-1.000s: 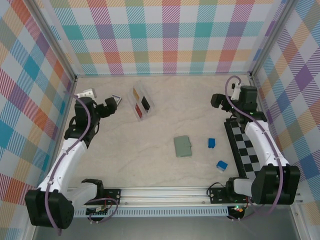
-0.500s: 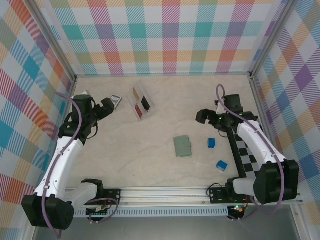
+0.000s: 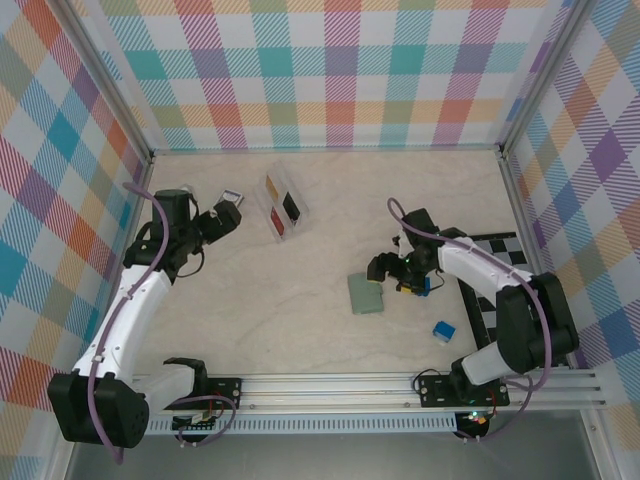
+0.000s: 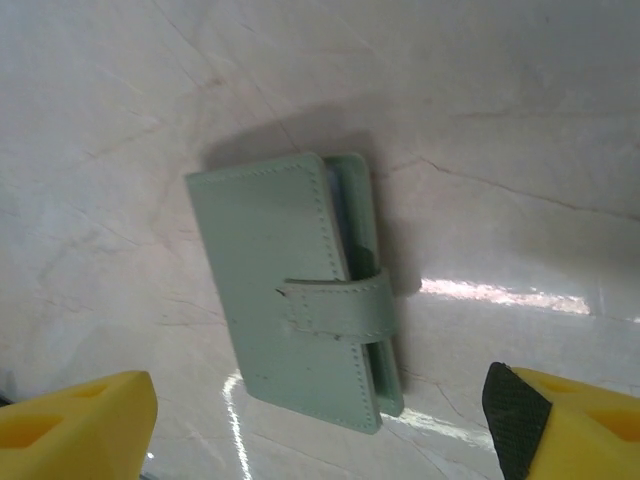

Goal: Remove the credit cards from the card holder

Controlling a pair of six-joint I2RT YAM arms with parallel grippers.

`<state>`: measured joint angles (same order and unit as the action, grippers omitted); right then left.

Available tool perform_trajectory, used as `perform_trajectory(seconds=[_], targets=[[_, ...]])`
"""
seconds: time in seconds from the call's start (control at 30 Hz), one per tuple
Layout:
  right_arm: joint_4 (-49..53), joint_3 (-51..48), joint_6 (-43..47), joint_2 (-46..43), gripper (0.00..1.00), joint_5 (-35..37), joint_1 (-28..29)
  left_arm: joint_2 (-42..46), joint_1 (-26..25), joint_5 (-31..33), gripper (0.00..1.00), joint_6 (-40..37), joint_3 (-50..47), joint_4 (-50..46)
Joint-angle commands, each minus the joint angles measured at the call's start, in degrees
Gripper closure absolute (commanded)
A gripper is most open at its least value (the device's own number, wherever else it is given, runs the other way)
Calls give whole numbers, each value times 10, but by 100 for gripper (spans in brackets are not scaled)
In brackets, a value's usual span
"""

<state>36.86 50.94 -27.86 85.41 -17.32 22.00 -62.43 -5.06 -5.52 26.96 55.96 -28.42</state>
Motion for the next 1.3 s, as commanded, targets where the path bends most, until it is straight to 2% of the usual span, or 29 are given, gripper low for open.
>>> perform_trajectory(seconds=[0.0, 0.27, 0.43, 0.67, 0.77, 1.03, 1.27], targets=[[24, 0, 16, 25, 21, -10, 10, -2, 5, -20, 0, 10, -12, -4], [8, 18, 36, 70, 35, 2, 19, -6, 5, -23, 0, 18, -7, -2], [-15, 27, 52, 96, 44, -31, 19, -9, 5, -26, 0, 16, 0, -5], [-32, 35, 59, 111, 49, -42, 20, -13, 4, -34, 0, 26, -3, -3], [-38, 36, 63, 119, 54, -59, 20, -15, 5, -34, 0, 30, -5, -6], [-58, 31, 68, 125, 51, -74, 20, -18, 5, -47, 0, 39, -15, -13], [-60, 31, 82, 129, 60, -65, 21, -20, 5, -58, 0, 43, -23, -14]])
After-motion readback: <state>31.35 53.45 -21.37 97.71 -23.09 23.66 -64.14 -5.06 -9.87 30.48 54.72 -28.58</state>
